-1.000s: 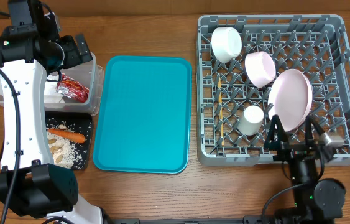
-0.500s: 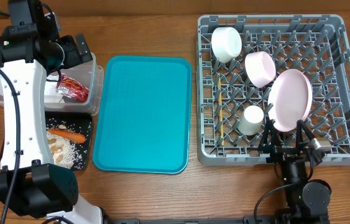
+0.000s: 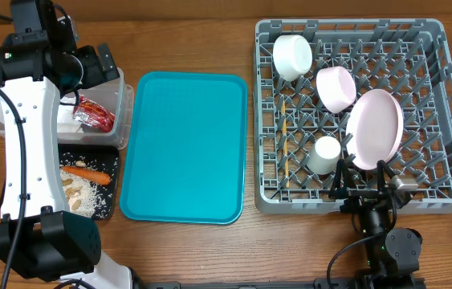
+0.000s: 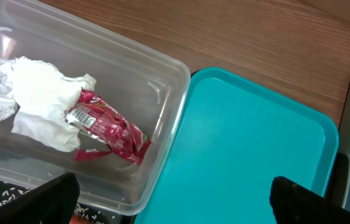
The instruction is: Sort waste into correct bins and load items into the dishwasher
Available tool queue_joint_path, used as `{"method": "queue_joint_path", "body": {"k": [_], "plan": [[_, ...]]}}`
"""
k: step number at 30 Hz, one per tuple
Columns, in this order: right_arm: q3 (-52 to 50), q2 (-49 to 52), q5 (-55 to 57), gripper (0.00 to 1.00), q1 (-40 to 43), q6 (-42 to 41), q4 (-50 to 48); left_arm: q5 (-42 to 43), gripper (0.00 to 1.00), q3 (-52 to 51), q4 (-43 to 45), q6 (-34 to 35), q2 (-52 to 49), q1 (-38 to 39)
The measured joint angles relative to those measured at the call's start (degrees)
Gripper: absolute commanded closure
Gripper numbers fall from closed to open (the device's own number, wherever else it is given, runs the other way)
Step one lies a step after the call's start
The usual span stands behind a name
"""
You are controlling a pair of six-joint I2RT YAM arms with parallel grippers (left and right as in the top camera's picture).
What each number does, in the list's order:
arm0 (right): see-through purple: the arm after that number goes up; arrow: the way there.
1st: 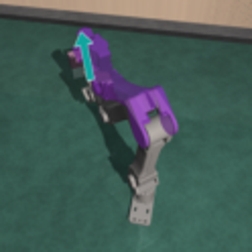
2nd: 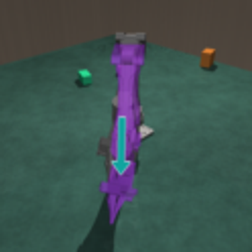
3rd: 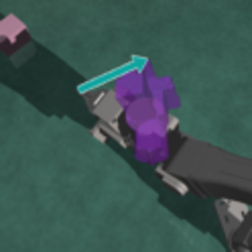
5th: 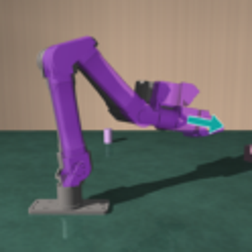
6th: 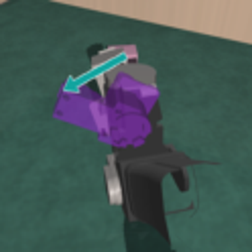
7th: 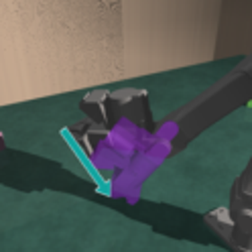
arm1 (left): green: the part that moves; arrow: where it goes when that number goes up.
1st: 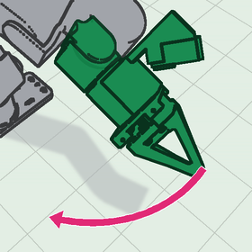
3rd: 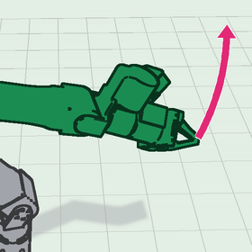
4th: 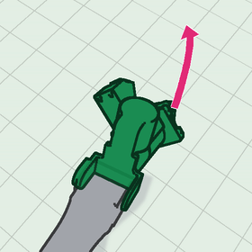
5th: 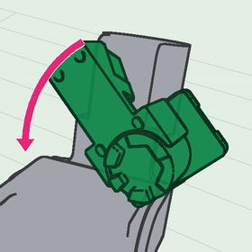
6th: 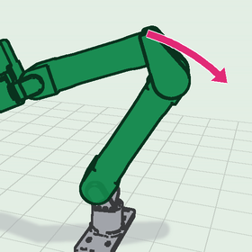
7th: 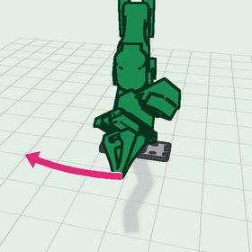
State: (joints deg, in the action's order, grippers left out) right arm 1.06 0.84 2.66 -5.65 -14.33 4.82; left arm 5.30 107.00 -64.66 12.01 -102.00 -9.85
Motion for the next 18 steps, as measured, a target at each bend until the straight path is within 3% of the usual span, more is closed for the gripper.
{"method": "queue_joint_path", "body": {"k": [18], "plan": [[0.0, 0.0, -3.8, 0.00, 4.1, 14.6, 0.1, 0.0, 0.00, 0.0, 0.0, 0.0, 0.0, 0.0]]}}
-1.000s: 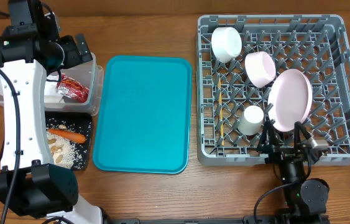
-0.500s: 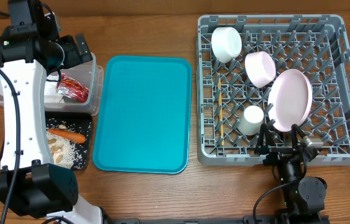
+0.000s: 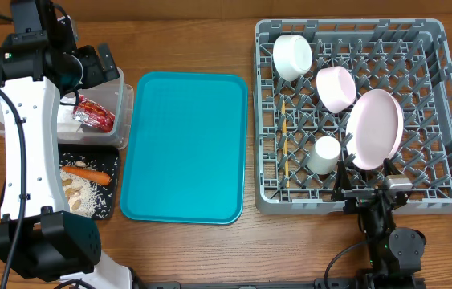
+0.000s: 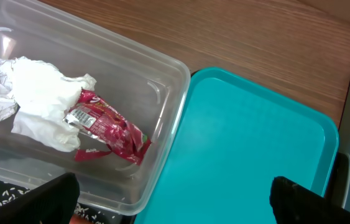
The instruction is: Sort waste into correct bins and load items into the dishwasher
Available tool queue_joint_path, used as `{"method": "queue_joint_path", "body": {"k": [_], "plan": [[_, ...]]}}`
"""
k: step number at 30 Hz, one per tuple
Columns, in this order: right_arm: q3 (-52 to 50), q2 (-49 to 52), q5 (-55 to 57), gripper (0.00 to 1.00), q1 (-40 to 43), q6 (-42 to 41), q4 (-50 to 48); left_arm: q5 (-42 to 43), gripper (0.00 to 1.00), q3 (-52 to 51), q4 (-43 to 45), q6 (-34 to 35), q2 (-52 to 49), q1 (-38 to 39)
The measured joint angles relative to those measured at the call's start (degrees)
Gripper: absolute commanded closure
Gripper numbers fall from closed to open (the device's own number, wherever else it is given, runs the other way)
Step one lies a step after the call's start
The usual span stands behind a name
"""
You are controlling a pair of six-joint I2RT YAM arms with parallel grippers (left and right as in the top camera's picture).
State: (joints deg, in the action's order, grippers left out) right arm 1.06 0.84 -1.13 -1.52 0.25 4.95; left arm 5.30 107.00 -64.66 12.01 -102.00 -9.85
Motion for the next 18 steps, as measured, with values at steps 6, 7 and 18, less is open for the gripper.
{"method": "queue_joint_path", "body": {"k": [6, 7, 18], "plan": [[0.0, 0.0, -0.2, 0.00, 0.0, 0.7, 0.0, 0.0, 0.00, 0.0, 0.0, 0.0, 0.0, 0.0], [0.0, 0.0, -0.1, 0.00, 0.0, 0.8, 0.0, 0.0, 0.00, 0.0, 0.0, 0.0, 0.0, 0.0], [0.0, 0.0, -0.1, 0.00, 0.0, 1.0, 0.0, 0.0, 0.00, 0.0, 0.0, 0.0, 0.0, 0.0]]}}
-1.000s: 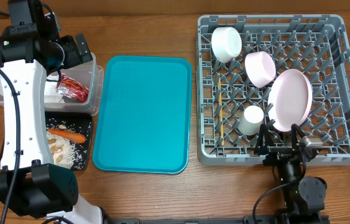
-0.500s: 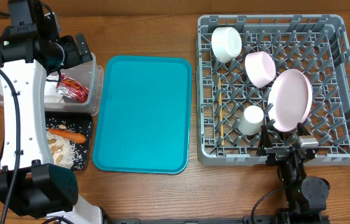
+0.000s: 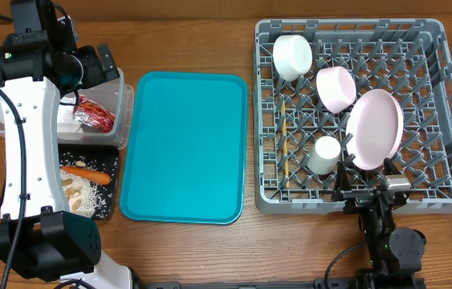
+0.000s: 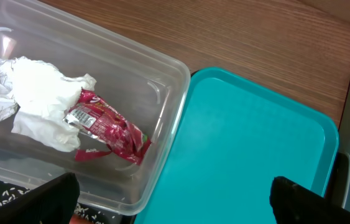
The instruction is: Sort waste into correct bins and load items into the dishwasher
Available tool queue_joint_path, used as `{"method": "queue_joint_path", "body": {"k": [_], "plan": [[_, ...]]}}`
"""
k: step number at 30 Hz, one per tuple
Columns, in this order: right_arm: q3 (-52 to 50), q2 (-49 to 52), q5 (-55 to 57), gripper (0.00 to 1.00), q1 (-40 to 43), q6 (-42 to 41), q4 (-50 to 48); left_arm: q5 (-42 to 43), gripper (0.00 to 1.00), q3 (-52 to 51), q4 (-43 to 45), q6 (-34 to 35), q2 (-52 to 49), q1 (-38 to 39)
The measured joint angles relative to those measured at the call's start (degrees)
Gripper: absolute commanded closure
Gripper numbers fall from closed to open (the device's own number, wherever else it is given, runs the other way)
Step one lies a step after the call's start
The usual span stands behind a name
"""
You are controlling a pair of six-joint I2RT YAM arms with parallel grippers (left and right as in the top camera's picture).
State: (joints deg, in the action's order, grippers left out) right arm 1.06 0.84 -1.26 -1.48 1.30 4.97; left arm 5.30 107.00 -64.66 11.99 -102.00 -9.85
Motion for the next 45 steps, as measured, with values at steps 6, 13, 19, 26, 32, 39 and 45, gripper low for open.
{"method": "queue_joint_path", "body": {"k": [6, 13, 19, 26, 32, 39, 45], "plan": [[0.0, 0.0, 0.0, 0.00, 0.0, 0.0, 0.0, 0.0, 0.00, 0.0, 0.0, 0.0, 0.0, 0.0], [0.0, 0.0, 0.0, 0.00, 0.0, 0.0, 0.0, 0.0, 0.00, 0.0, 0.0, 0.0, 0.0, 0.0], [0.0, 0.0, 0.0, 0.00, 0.0, 0.0, 0.0, 0.0, 0.00, 0.0, 0.0, 0.0, 0.0, 0.0], [0.0, 0.0, 0.0, 0.00, 0.0, 0.0, 0.0, 0.0, 0.00, 0.0, 0.0, 0.0, 0.0, 0.4], [0.0, 0.0, 0.0, 0.00, 0.0, 0.0, 0.0, 0.0, 0.00, 0.0, 0.0, 0.0, 3.6, 3.7], [0.0, 0.0, 0.0, 0.00, 0.0, 0.0, 0.0, 0.0, 0.00, 0.1, 0.0, 0.0, 19.9, 12.1], [0.0, 0.0, 0.0, 0.00, 0.0, 0.0, 0.0, -0.9, 0.00, 0.8, -1.9, -0.2, 33.4, 14.8]]}}
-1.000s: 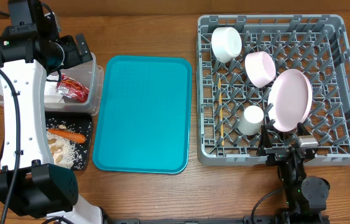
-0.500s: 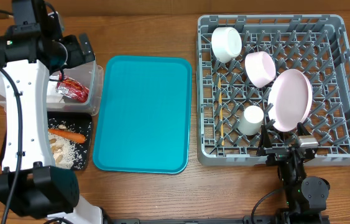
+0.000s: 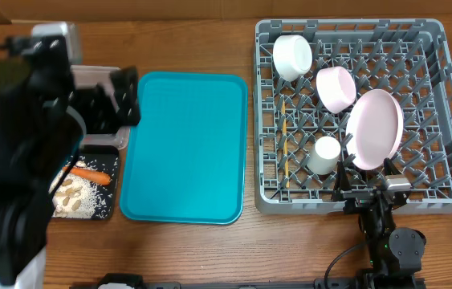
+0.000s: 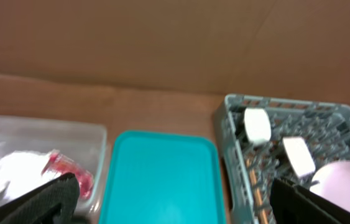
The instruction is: Sort waste into correct bins and load items into the dishwasher
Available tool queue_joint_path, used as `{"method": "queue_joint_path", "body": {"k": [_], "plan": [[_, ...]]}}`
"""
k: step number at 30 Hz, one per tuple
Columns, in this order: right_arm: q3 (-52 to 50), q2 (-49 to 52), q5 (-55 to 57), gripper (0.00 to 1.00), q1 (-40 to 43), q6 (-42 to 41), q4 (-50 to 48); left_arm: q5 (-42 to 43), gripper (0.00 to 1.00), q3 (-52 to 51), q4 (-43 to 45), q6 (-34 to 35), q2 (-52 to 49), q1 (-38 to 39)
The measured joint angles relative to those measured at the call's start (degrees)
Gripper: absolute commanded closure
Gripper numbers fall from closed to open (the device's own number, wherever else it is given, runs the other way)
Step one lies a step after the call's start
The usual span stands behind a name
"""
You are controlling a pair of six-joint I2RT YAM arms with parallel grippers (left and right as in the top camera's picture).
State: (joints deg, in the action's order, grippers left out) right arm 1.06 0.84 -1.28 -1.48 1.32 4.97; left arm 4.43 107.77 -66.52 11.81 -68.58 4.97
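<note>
My left arm fills the left of the overhead view, raised close to the camera and blurred. Its gripper (image 3: 111, 108) is open and empty, with dark fingers (image 4: 41, 202) far apart, high above the bare teal tray (image 3: 184, 144). The clear waste bin (image 4: 94, 134) holds a red wrapper (image 4: 69, 171) and crumpled white paper (image 4: 10, 177). The grey dish rack (image 3: 450, 120) carries a white bowl (image 3: 292, 56), pink bowl (image 3: 335, 87), pink plate (image 3: 375, 128) and white cup (image 3: 323, 154). My right gripper (image 3: 362, 183) sits at the rack's front edge, its prongs apart.
A black tray (image 3: 111, 164) below the bin holds a carrot (image 3: 89, 172), rice and scraps, partly hidden by my left arm. Chopsticks (image 3: 284, 140) lie in the rack's left side. A cardboard wall (image 4: 175, 37) stands behind the table.
My left arm has risen from low over the clear bin to high above the table; its wrist camera now takes in bin, tray and rack together. The right arm has not moved.
My left gripper hung open and still over the clear bin's right end through all three earlier moments, wrapper and paper lying inside. The right gripper shifted slightly at the rack's front edge, then stayed. Now the left arm is lifted high, empty.
</note>
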Motion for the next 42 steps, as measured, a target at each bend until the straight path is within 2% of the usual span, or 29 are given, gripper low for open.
{"method": "queue_joint_path", "body": {"k": [8, 13, 18, 24, 30, 37, 42], "plan": [[0.0, 0.0, 0.0, 0.00, 0.0, 0.0, 0.0, -1.9, 0.00, -0.9, -12.2, 0.0, 8.3, 0.0], [0.0, 0.0, 0.0, 0.00, 0.0, 0.0, 0.0, -2.6, 0.00, -7.4, -13.5, 0.0, 13.0, 0.0], [0.0, 0.0, 0.0, 0.00, 0.0, 0.0, 0.1, -3.5, 0.00, -19.5, -10.5, 0.0, 17.6, 0.0], [0.0, 0.0, 0.0, 0.00, 0.1, 0.0, 0.1, -3.7, 0.00, -39.2, 4.4, 0.5, 25.0, 0.0], [0.0, 0.0, 0.0, 0.00, 0.3, 0.0, 0.1, -3.7, 0.00, -61.8, 28.7, 1.6, 34.4, 0.0], [0.0, 0.0, 0.0, 0.00, 0.3, 0.0, 0.1, -3.6, 0.00, -85.4, 53.0, 2.6, 43.1, 0.0], [0.0, 0.0, 0.0, 0.00, 0.3, 0.0, 0.1, -3.6, 0.00, -96.7, 63.4, 4.1, 48.6, 0.0]]}}
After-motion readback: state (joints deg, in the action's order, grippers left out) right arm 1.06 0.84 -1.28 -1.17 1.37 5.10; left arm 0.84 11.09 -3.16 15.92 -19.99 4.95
